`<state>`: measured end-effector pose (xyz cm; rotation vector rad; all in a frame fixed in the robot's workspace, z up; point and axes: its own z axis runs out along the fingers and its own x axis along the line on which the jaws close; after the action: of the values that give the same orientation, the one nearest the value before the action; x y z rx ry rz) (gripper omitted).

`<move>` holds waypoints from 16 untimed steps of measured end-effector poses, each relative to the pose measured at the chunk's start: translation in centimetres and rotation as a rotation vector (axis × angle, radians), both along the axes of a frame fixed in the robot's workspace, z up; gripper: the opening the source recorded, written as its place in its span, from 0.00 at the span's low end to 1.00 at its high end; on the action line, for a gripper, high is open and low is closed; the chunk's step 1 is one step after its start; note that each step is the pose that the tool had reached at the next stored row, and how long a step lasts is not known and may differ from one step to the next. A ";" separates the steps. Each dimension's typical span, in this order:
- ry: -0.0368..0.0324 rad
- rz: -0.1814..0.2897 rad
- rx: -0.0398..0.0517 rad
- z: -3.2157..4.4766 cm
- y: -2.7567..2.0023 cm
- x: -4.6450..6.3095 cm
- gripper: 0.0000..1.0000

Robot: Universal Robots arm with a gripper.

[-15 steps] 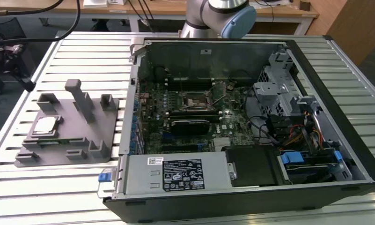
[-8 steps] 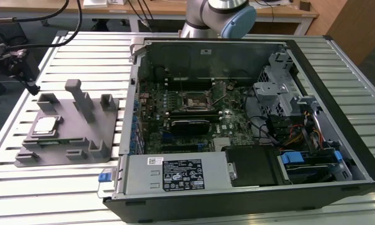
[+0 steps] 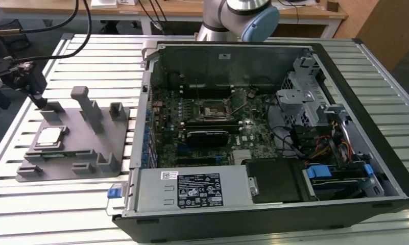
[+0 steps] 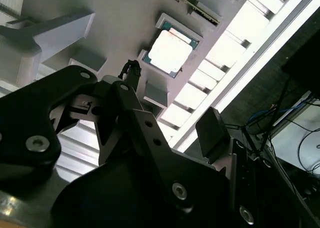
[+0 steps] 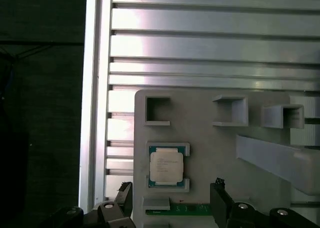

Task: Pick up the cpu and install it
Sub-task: 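Pick up the cpu and move it towards the insertion slot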

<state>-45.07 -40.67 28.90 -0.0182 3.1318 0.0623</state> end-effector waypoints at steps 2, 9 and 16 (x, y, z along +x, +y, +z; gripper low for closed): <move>0.0002 0.000 -0.0003 -0.30 0.00 0.0 0.71; 0.0005 0.002 -0.0002 -0.91 -0.01 0.0 0.71; 0.0007 0.004 -0.0003 -1.42 -0.02 0.0 0.71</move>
<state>-45.07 -40.68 27.47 -0.0248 3.1325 0.0619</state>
